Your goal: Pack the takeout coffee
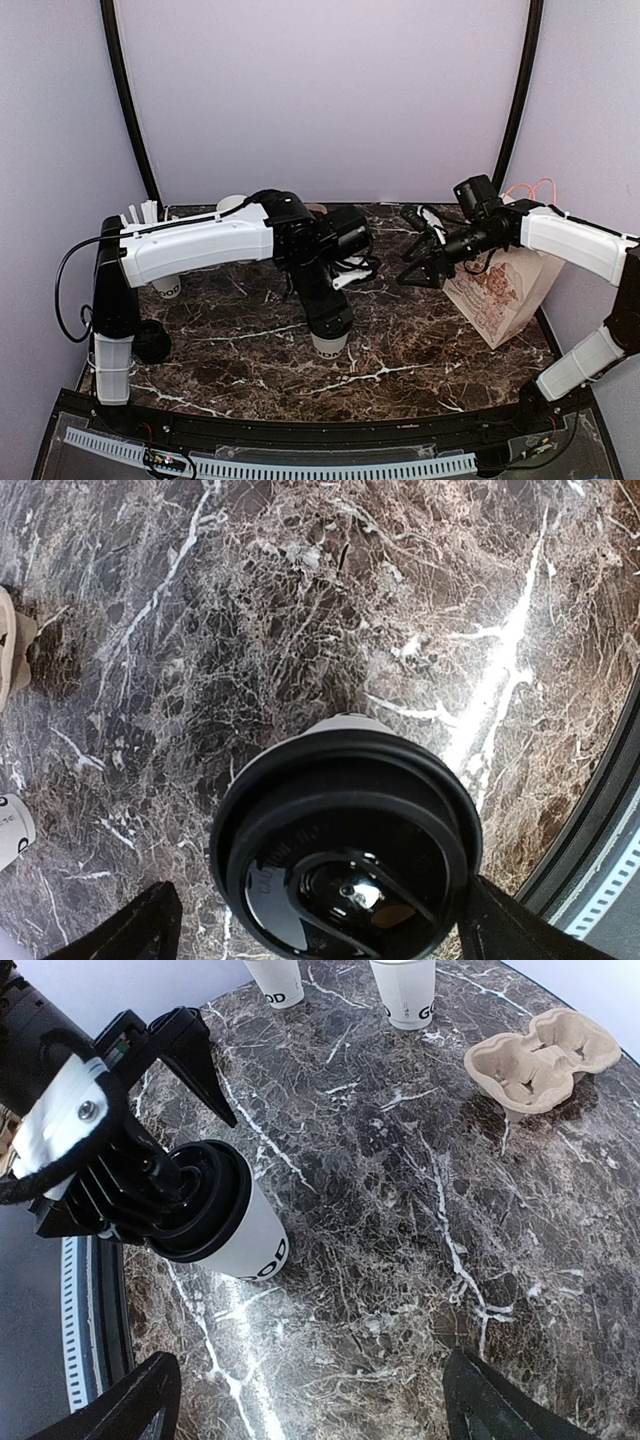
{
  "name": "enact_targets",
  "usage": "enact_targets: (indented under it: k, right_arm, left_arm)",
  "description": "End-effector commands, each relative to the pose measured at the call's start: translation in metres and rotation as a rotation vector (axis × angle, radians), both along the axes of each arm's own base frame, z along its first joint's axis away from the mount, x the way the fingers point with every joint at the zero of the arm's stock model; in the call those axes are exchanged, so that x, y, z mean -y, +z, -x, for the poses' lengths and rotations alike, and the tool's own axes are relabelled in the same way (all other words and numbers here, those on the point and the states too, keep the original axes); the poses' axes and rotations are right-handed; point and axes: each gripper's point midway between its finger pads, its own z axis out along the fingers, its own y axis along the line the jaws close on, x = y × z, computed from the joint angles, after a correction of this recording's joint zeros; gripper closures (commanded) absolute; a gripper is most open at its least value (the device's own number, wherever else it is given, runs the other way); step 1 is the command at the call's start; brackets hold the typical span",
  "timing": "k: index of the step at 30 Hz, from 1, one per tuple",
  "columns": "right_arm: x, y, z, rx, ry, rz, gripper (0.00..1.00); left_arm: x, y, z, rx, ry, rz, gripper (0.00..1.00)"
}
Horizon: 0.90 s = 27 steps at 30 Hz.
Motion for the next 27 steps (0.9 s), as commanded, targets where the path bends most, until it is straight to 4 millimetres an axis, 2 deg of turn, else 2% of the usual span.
enact_targets:
  k: [1, 4, 5, 6, 7, 8, 9, 10, 11, 12, 13, 14, 15, 16, 17, 18, 21, 27]
  right_arm:
    - [-0.004, 0.007, -0.004, -0.004, 0.000, -0.031, 0.08]
    - [-0.007, 0.008, -0.004, -0.022, -0.006, -0.059, 0.10]
    - [-0.008, 0.008, -0.003, -0.036, -0.009, -0.075, 0.11]
    - [-0.011, 0.007, -0.001, -0.061, -0.010, -0.089, 0.13]
    - [-0.015, 0.005, 0.002, -0.090, -0.004, -0.104, 0.14]
    - [-0.021, 0.002, 0.006, -0.122, 0.008, -0.111, 0.16]
    - [-0.027, -0.002, 0.011, -0.149, 0.026, -0.108, 0.17]
    - [-0.033, -0.006, 0.015, -0.170, 0.043, -0.102, 0.18]
    - [-0.039, -0.008, 0.019, -0.186, 0.055, -0.101, 0.19]
    - [-0.045, -0.009, 0.023, -0.202, 0.067, -0.103, 0.20]
    - [-0.051, -0.010, 0.026, -0.223, 0.074, -0.109, 0.21]
    - [-0.055, -0.011, 0.028, -0.244, 0.077, -0.120, 0.21]
    - [-0.059, -0.012, 0.030, -0.267, 0.079, -0.129, 0.22]
    - [-0.063, -0.014, 0.032, -0.288, 0.084, -0.131, 0.23]
    - [-0.066, -0.017, 0.034, -0.307, 0.092, -0.130, 0.24]
    - [-0.069, -0.020, 0.037, -0.330, 0.096, -0.126, 0.25]
    - [-0.076, -0.027, 0.041, -0.386, 0.103, -0.132, 0.28]
    - [-0.082, -0.037, 0.042, -0.466, 0.107, -0.138, 0.38]
  left_arm:
    - [-0.005, 0.061, 0.000, 0.083, -0.003, 0.117, 0.01]
    - [-0.014, 0.073, -0.003, 0.096, 0.040, 0.172, 0.01]
    - [-0.011, 0.075, -0.007, 0.097, 0.055, 0.215, 0.01]
    - [-0.020, 0.073, -0.012, 0.083, 0.121, 0.234, 0.01]
    - [-0.018, 0.076, -0.017, 0.079, 0.157, 0.279, 0.01]
    - [-0.028, 0.074, -0.023, 0.056, 0.245, 0.308, 0.01]
    - [-0.023, 0.078, -0.026, 0.019, 0.308, 0.385, 0.01]
    - [-0.034, 0.075, -0.029, -0.002, 0.361, 0.412, 0.01]
    - [-0.027, 0.067, -0.025, -0.069, 0.398, 0.488, 0.01]
    - [-0.031, 0.080, -0.025, -0.077, 0.419, 0.561, 0.01]
    - [-0.029, 0.084, -0.020, -0.121, 0.445, 0.663, 0.01]
    - [-0.026, 0.097, -0.029, -0.119, 0.461, 0.763, 0.02]
    - [-0.035, 0.086, -0.018, -0.193, 0.514, 0.792, 0.06]
    - [-0.034, 0.094, -0.023, -0.223, 0.518, 0.873, 0.08]
    - [-0.043, 0.083, -0.017, -0.272, 0.570, 0.886, 0.13]
    - [-0.047, 0.082, -0.020, -0.294, 0.592, 0.913, 0.15]
    - [-0.059, 0.056, -0.010, -0.378, 0.670, 0.899, 0.25]
    - [-0.053, 0.031, 0.004, -0.527, 0.706, 0.924, 0.40]
